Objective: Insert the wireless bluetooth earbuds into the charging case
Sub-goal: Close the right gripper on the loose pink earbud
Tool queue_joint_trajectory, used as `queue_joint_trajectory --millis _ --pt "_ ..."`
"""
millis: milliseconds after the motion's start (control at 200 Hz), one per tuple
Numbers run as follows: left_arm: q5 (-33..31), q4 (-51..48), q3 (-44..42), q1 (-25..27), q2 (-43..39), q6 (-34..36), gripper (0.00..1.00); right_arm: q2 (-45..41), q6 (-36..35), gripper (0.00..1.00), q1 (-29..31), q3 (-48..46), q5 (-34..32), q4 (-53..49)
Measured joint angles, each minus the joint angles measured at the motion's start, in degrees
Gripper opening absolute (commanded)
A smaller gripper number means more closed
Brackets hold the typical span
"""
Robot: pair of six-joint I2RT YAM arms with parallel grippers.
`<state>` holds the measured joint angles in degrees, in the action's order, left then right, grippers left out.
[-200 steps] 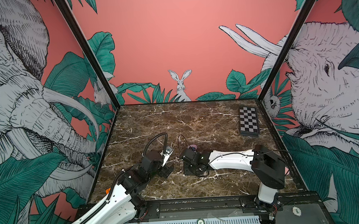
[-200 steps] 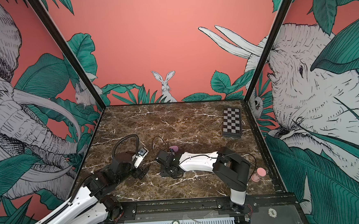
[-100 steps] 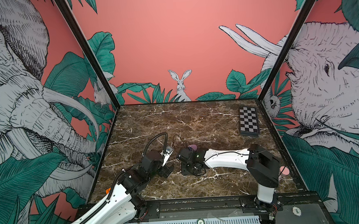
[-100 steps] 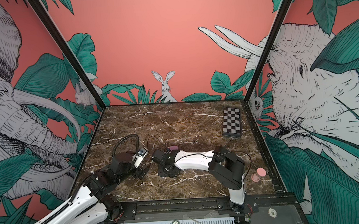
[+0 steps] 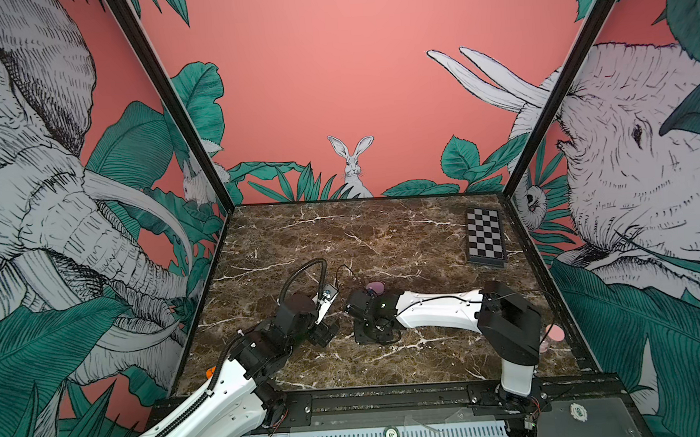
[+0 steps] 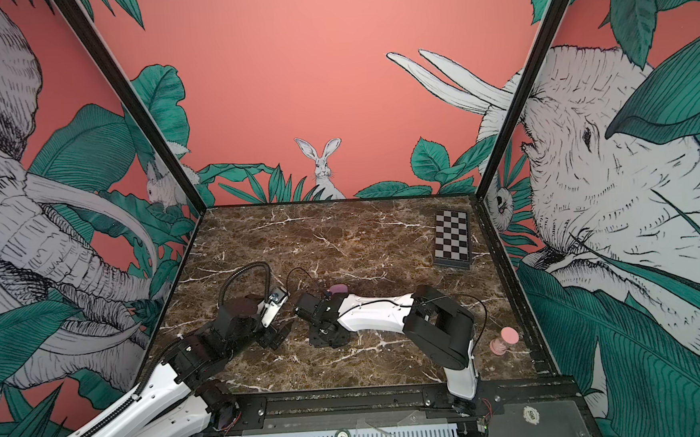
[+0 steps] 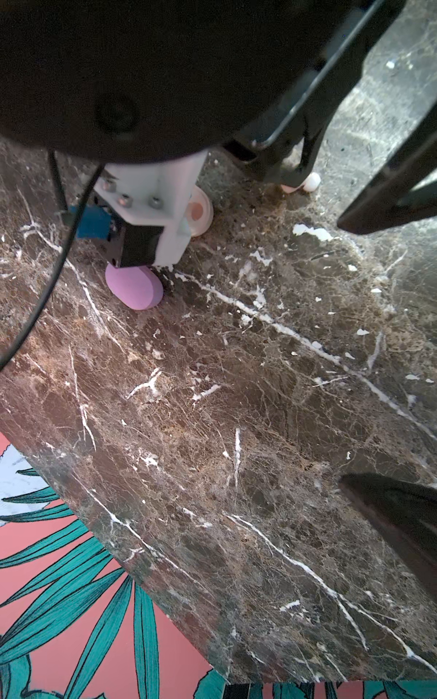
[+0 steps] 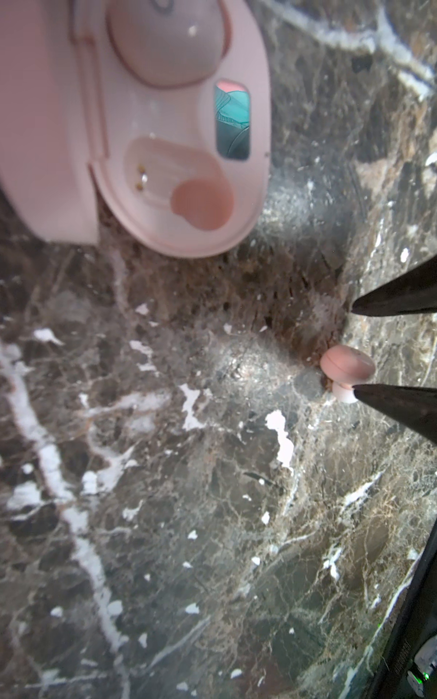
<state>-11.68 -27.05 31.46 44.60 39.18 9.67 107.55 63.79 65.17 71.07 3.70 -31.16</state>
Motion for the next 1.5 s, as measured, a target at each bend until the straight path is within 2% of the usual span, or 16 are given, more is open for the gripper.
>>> queue_joint_trajectory --millis 705,1500 --pt "0.0 0.0 0.0 0.0 0.02 0.0 0.99 1.86 -0.42 0.24 0.0 1.11 1.42 0.28" --pt "0.0 0.24 0.0 0.0 0.31 -0.02 0.99 2.82 -1.25 0.23 -0.24 1.97 2.58 0.94"
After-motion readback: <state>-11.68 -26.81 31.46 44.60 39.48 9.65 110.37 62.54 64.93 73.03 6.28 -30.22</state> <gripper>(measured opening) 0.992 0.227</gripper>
